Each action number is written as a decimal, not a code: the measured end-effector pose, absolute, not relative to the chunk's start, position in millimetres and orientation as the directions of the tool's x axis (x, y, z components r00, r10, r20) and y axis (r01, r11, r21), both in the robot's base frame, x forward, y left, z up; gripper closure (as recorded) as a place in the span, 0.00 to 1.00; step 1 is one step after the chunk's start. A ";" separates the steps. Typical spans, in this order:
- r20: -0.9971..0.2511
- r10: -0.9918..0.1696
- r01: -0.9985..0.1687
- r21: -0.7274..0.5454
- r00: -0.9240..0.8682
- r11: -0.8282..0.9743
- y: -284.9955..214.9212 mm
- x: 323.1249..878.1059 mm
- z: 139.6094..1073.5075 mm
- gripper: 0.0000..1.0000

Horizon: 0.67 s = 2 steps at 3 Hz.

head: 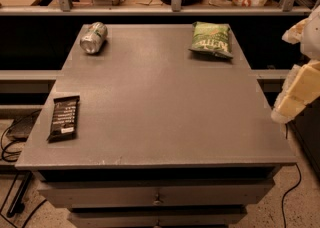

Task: Move green jalapeno chip bag near 7up can

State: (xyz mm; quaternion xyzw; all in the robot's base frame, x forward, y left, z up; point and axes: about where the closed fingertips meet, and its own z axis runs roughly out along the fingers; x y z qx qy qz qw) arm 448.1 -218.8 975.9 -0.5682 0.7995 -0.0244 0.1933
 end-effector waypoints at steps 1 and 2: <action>-0.428 -0.838 -0.834 -0.276 -0.338 0.477 -219.4 475.1 970.7 0.00; -0.543 -0.751 -0.754 -0.293 -0.375 0.588 -230.5 515.9 968.0 0.00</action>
Offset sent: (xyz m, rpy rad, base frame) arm 0.1248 -0.0333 -0.0136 0.3771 -0.2960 -0.3361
